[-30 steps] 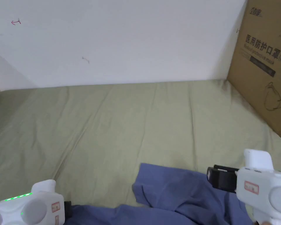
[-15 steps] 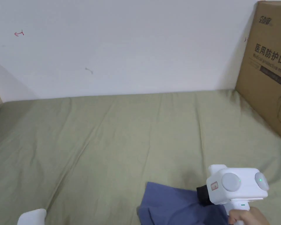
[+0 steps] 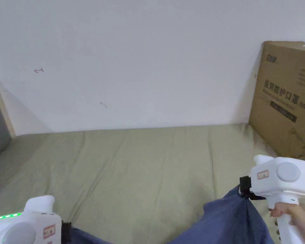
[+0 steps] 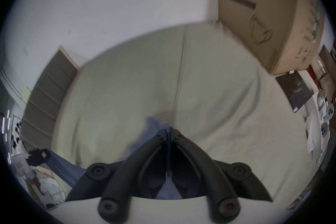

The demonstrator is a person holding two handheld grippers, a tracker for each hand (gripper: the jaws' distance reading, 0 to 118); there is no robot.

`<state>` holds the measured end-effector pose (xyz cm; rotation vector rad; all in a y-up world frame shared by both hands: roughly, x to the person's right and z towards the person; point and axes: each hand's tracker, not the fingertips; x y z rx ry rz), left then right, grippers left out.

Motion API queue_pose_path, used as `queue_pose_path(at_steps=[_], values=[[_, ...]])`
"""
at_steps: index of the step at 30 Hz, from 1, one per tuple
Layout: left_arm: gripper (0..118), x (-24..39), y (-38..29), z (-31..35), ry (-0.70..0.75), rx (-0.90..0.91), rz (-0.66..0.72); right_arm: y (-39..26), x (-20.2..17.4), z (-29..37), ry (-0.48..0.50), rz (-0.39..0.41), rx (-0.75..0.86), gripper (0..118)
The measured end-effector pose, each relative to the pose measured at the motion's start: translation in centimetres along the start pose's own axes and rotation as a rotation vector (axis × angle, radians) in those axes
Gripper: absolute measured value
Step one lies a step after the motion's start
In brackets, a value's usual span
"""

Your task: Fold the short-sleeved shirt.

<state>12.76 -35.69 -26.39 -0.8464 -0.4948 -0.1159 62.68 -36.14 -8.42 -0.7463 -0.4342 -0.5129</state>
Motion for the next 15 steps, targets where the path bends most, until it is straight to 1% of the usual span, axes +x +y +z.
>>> queue_pose_path(at_steps=[1, 2, 4, 6, 7, 8, 9, 11, 13, 14, 15], values=[[2, 0.3, 1.1, 1.2, 0.009, 0.039, -0.032, 0.8, -0.5, 2.8, -0.002, -0.014, 0.036, 3], [2, 0.4, 2.3, 2.4, 0.018, 0.079, -0.035, 2.0, -0.4, 5.0, -0.021, -0.019, 0.076, 3], [2, 0.8, 5.0, 4.4, 0.019, 0.137, -0.059, 4.2, -0.2, 9.0, -0.043, -0.016, 0.142, 3], [2, 1.2, 7.6, 6.4, 0.014, 0.198, -0.055, 7.0, 0.4, 12.2, -0.038, -0.034, 0.202, 3], [2, 1.8, 8.9, 7.9, 0.030, 0.226, -0.079, 8.1, 0.4, 14.1, -0.052, -0.083, 0.242, 3], [2, 2.1, 9.9, 9.2, 0.045, 0.272, -0.091, 9.0, 0.4, 15.8, -0.050, -0.126, 0.269, 3], [2, 2.5, 11.1, 10.5, 0.060, 0.317, -0.117, 10.3, 0.5, 17.3, -0.017, -0.151, 0.304, 3], [2, 2.9, 13.9, 12.6, 0.082, 0.373, -0.123, 12.5, 0.3, 20.4, -0.002, -0.175, 0.385, 3], [2, 2.8, 16.7, 14.1, 0.051, 0.420, -0.099, 14.6, -0.1, 22.6, 0.005, -0.185, 0.415, 3], [2, 2.9, 18.3, 14.7, 0.050, 0.426, -0.105, 15.6, -0.3, 23.5, 0.031, -0.176, 0.433, 3], [2, 2.9, 19.8, 15.1, 0.047, 0.441, -0.109, 16.5, -0.6, 24.2, 0.024, -0.171, 0.445, 3]])
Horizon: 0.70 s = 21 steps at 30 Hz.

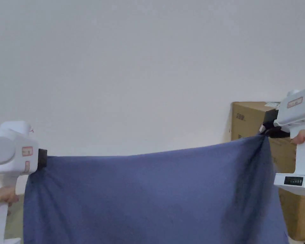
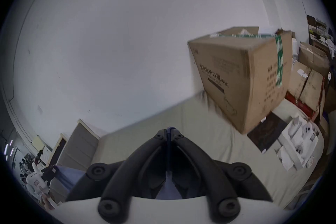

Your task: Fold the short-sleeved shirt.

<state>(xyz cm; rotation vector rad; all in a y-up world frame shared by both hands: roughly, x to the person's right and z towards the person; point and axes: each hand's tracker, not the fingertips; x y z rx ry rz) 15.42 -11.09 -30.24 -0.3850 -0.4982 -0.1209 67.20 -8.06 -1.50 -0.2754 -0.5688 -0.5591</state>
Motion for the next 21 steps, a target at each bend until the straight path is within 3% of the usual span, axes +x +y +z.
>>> queue_pose_path(at_steps=[5, 14, 21], values=[[2, 1.1, 7.2, -0.4, 0.054, 0.113, -0.085, 5.5, -3.0, 0.5, 0.018, -0.035, 0.085, 3], [2, 0.7, 19.0, -3.5, 0.192, 0.268, -0.068, 14.3, -10.2, -0.3, 0.006, 0.009, 0.174, 3], [2, -0.6, 18.1, -6.5, 0.168, 0.272, -0.021, 13.8, -11.7, -3.3, -0.004, 0.047, 0.183, 3]])
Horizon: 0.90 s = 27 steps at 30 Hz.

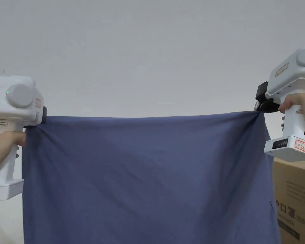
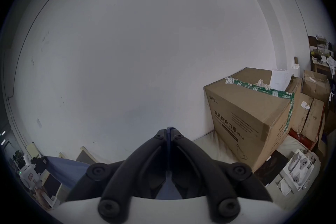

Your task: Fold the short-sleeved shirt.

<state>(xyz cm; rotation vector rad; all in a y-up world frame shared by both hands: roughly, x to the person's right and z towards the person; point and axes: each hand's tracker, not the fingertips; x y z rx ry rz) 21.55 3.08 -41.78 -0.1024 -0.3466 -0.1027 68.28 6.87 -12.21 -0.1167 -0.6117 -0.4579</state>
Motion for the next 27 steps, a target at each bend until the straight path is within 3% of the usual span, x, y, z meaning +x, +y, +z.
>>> queue_pose_path(at_steps=[5, 9, 12, 16, 22, 27], values=[[2, 0.9, -8.7, -4.6, 0.015, -0.127, 0.007, -6.9, 2.0, -5.5, -0.030, 0.018, -0.134, 3], [2, 3.0, -18.3, -9.0, -0.007, -0.280, -0.072, -14.5, 5.1, -11.4, -0.093, -0.025, -0.265, 3], [2, 4.7, -27.3, -12.3, -0.017, -0.419, -0.080, -21.6, 7.6, -15.8, -0.160, 0.018, -0.389, 3], [2, 5.7, -37.9, -15.8, -0.015, -0.594, 0.003, -31.7, 12.1, -20.5, -0.245, -0.035, -0.566, 3], [2, 6.1, -47.3, -14.4, -0.017, -0.762, -0.053, -43.5, 16.3, -20.7, -0.333, -0.058, -0.753, 3], [2, 4.3, -48.9, -10.3, -0.035, -0.784, -0.033, -46.2, 19.1, -17.9, -0.315, -0.049, -0.778, 3]])
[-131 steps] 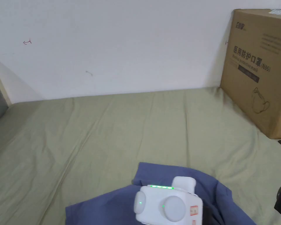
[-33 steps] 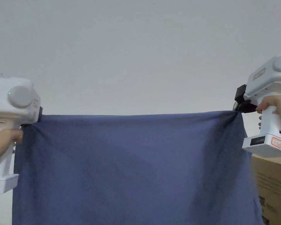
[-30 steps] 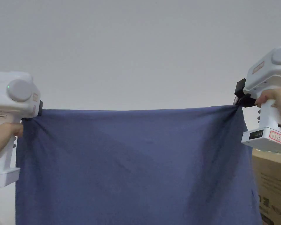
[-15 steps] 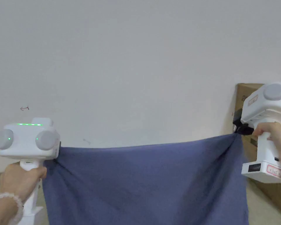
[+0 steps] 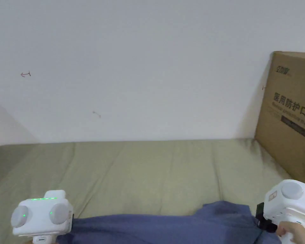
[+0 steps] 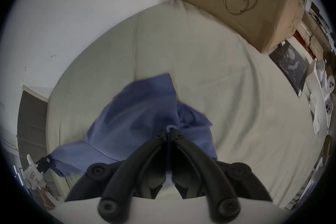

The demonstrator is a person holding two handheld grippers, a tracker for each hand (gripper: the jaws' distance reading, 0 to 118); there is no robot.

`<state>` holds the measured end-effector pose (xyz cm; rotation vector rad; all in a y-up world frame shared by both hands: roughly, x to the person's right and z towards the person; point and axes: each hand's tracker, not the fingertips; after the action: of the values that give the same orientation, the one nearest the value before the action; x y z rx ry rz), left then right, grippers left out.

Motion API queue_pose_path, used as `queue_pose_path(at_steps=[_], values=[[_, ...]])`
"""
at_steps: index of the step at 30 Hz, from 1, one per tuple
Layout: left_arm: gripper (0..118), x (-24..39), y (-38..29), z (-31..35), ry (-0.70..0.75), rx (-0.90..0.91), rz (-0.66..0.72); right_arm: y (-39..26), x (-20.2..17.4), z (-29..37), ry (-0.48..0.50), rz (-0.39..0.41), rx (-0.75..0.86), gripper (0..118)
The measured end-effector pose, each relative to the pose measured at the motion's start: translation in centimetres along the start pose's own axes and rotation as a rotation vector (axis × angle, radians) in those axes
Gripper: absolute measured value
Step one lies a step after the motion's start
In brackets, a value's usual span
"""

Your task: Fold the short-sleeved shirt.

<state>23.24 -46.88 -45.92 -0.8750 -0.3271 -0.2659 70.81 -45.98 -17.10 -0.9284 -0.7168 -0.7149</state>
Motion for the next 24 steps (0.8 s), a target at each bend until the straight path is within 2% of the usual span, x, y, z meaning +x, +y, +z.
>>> queue_pose_path(at_steps=[4, 7, 9, 11, 13, 18, 21, 24], values=[[2, -1.7, -3.8, 4.3, -0.023, 0.025, -0.001, -4.2, 2.4, 4.4, 0.069, -0.019, 0.038, 3], [2, -3.4, -7.7, 8.5, -0.049, 0.049, -0.013, -9.2, 3.9, 8.8, 0.092, 0.059, 0.077, 3], [2, -4.5, -10.2, 11.1, -0.085, 0.051, -0.001, -12.6, 5.3, 11.3, 0.076, 0.062, 0.065, 3], [2, -5.4, -13.8, 14.4, -0.083, 0.069, 0.014, -17.1, 7.3, 14.1, 0.120, 0.009, 0.086, 3], [2, -6.4, -17.8, 17.3, -0.084, 0.072, 0.007, -21.7, 9.3, 16.4, 0.129, 0.017, 0.085, 3], [2, -8.8, -26.9, 22.0, -0.102, -0.005, 0.030, -31.9, 13.4, 20.6, 0.102, 0.045, 0.055, 3], [2, -9.6, -31.6, 24.0, -0.067, -0.027, -0.032, -36.2, 15.0, 22.3, 0.065, 0.076, 0.048, 3], [2, -9.8, -34.3, 24.9, -0.026, -0.050, -0.102, -38.5, 16.2, 22.4, 0.095, 0.045, 0.019, 3]])
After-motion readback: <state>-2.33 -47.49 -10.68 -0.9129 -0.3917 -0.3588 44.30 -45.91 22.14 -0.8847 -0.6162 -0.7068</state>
